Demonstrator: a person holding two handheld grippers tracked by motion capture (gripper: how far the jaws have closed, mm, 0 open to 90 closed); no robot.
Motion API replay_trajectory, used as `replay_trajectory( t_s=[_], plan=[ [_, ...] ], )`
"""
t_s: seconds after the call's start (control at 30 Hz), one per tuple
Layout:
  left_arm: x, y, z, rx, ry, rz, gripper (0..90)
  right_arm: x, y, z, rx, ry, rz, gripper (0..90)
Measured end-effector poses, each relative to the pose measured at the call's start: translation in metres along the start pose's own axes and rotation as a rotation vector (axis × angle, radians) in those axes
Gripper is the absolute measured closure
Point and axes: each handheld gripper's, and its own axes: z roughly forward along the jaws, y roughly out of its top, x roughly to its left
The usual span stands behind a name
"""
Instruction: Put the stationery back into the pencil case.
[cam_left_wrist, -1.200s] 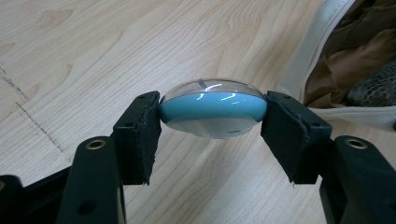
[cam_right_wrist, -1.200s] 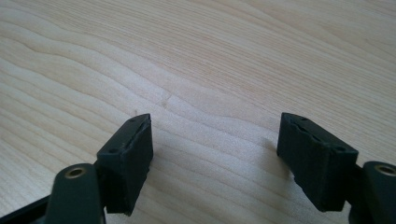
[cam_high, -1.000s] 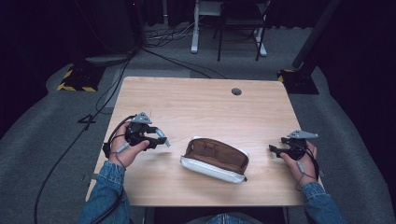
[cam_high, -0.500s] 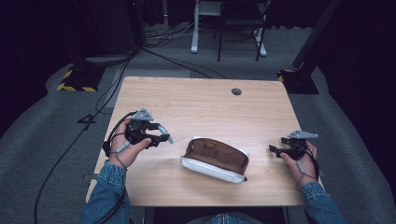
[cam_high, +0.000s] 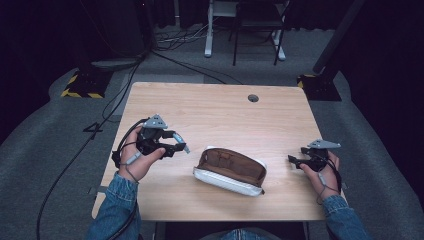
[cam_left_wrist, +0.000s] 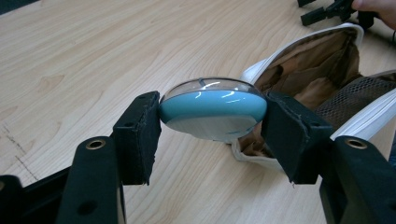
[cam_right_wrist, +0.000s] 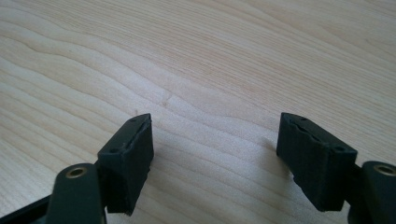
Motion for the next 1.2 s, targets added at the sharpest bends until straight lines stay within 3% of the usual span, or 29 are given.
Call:
replay_trajectory(
  t_s=[0.67,0.97,1.2],
  plan=[
    [-0.040,0.026,0.014,0.000,-0.060,0.064,38.2,0.000,0.000,0.000,0.000,0.000,0.000,27.5],
    [-0.056,0.036,0.027,0.011,-0.090,0.077,38.2,0.000,0.000,0.000,0.000,0.001,-0.001,27.4],
    [-0.067,0.039,0.038,0.014,-0.112,0.065,38.2,0.000,0.000,0.000,0.000,0.001,-0.001,27.5]
  ],
)
